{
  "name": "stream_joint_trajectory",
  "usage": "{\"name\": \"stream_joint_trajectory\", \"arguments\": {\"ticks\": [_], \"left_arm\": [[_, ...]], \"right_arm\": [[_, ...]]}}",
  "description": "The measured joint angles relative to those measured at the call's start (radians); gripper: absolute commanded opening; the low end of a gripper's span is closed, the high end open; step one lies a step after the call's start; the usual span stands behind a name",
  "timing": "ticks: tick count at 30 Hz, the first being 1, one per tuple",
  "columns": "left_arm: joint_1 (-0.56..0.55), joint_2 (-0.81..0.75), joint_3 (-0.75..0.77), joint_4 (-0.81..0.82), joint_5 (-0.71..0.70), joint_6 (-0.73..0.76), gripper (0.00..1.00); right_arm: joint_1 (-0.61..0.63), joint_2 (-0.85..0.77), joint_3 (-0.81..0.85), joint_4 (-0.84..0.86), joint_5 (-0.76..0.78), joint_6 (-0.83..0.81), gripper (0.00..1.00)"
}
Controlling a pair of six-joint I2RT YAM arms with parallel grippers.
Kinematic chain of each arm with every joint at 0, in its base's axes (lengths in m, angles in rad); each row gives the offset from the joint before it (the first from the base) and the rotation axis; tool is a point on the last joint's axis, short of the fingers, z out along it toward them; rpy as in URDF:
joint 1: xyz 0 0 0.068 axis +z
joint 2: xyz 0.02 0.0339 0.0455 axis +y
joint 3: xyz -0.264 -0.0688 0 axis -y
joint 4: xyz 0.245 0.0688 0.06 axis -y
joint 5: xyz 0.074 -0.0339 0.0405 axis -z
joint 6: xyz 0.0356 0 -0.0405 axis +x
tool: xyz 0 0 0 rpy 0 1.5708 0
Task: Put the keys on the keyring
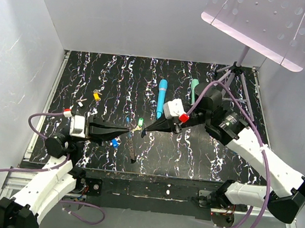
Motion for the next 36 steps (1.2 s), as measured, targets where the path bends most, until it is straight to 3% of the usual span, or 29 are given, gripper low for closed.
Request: {"name": "stream_joint_trajectory", "arguments": {"ticks": [15, 36], "left_arm": [[0.000, 0.037, -0.060, 0.120, -0.012, -0.096, 0.00], [0.000, 0.042, -0.069, 0.127, -0.023, -0.085, 0.00]], "right_arm": [[0.067, 0.030, -0.042, 0.235, 0.041, 0.139, 0.01], [0.085, 0.076, -0.042, 0.261, 0.061, 0.211, 0.01]]}}
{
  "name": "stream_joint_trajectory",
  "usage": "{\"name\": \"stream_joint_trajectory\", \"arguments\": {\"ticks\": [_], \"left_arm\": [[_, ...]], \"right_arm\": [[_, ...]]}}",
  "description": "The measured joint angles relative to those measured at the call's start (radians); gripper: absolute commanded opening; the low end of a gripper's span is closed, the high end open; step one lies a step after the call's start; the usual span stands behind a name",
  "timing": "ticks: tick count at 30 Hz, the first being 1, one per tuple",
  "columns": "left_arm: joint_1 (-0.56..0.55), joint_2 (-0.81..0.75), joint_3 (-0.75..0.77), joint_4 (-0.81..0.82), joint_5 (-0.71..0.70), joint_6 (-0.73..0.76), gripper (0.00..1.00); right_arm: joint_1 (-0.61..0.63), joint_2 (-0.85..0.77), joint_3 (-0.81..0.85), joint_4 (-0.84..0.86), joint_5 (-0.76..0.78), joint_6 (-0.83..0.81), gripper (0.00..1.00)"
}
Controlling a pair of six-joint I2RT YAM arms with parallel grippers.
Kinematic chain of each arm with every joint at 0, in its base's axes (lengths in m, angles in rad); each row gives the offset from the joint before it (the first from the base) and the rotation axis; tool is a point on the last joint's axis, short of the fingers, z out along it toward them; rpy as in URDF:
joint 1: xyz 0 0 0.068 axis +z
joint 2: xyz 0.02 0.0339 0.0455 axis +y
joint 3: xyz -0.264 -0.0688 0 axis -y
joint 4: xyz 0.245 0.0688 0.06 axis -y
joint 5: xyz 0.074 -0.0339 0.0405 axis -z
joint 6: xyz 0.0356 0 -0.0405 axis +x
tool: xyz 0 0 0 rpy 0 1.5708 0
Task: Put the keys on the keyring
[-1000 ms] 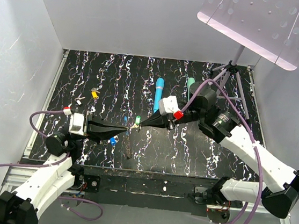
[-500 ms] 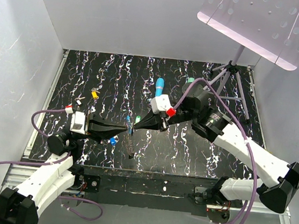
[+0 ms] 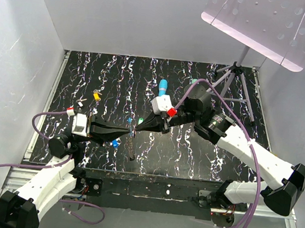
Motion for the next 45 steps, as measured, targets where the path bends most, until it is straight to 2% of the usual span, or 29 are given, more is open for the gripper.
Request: {"name": "stream_joint_trajectory", "arguments": {"ticks": [45], "left_arm": [[0.000, 0.007, -0.011, 0.001, 0.000, 0.009, 0.00]], "right_arm": [[0.006, 0.036, 0.008, 0.024, -0.003, 0.097, 0.01]]}}
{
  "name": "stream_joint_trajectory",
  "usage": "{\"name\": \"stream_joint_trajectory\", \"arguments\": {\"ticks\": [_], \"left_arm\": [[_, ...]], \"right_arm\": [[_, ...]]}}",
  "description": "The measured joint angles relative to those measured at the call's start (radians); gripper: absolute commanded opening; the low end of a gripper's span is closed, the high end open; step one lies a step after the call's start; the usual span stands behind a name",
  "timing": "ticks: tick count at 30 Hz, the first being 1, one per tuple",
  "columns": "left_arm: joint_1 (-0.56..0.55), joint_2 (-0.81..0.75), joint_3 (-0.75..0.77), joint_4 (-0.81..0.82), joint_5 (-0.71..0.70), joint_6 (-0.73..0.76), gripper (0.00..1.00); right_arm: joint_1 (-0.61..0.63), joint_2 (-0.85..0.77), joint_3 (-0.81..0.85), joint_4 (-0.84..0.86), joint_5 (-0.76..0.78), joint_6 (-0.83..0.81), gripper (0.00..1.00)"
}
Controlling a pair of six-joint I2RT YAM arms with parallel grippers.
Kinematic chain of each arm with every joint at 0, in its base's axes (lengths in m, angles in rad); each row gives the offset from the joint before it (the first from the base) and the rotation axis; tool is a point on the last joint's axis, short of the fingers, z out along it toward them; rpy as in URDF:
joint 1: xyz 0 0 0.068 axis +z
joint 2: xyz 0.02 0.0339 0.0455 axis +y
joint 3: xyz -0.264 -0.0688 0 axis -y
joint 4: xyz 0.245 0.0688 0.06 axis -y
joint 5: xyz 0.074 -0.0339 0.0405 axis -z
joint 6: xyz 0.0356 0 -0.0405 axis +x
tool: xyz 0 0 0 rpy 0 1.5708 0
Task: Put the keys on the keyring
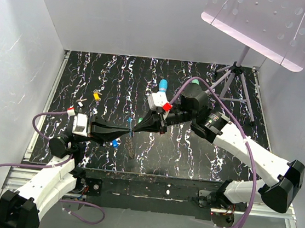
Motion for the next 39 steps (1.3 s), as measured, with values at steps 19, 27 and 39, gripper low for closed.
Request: {"name": "stream_joint_trajectory", "arguments": {"ticks": [19, 27, 39], "left_arm": [[0.000, -0.042, 0.000, -0.097, 0.011, 0.072, 0.00], [0.000, -0.053, 0.000, -0.169, 0.034, 0.100, 0.00], [0.000, -0.074, 0.000, -0.177, 0.042, 0.103, 0.00]], "right_arm": [[0.001, 0.000, 0.003, 0.013, 0.013, 0.043, 0.01], [0.005, 0.002, 0.028, 0.011, 0.013, 0.050, 0.01], [0.005, 0.013, 0.034, -0.062, 0.010, 0.018, 0.01]]}}
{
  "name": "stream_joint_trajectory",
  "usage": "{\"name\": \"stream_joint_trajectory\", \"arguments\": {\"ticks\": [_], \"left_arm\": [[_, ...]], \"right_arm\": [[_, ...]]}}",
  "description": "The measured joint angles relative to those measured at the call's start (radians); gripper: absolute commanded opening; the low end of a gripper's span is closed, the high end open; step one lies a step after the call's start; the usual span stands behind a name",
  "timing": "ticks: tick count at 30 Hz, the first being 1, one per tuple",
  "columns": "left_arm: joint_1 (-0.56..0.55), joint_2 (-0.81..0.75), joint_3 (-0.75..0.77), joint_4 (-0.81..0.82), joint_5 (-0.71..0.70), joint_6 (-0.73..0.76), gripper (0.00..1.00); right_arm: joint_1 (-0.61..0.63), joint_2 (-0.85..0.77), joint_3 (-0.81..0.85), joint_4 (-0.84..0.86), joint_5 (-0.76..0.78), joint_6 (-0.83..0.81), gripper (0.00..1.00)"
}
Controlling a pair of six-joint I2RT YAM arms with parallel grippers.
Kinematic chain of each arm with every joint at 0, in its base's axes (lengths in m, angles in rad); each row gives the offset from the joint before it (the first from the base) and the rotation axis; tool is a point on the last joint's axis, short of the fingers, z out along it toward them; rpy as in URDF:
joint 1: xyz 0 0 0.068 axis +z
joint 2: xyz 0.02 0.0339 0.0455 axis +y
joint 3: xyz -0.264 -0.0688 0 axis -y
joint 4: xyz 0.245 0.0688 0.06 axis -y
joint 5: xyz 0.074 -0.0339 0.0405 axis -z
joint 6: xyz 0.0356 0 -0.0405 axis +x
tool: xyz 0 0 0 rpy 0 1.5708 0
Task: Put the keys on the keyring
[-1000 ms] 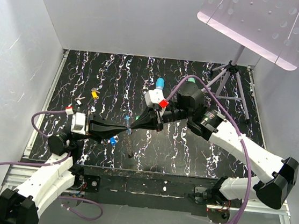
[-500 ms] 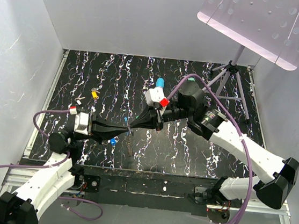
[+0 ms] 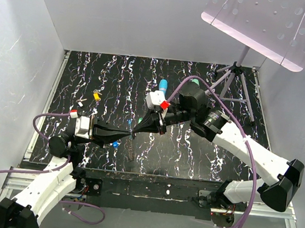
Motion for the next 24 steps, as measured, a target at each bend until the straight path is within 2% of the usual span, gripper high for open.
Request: {"name": "stream_joint_trajectory", "arguments": {"ticks": [24], "left_arm": [[0.000, -0.013, 0.000, -0.054, 0.000, 0.019, 0.00]], "right_arm": [[-0.001, 0.021, 0.015, -0.028, -0.006, -0.009, 0.01]]}}
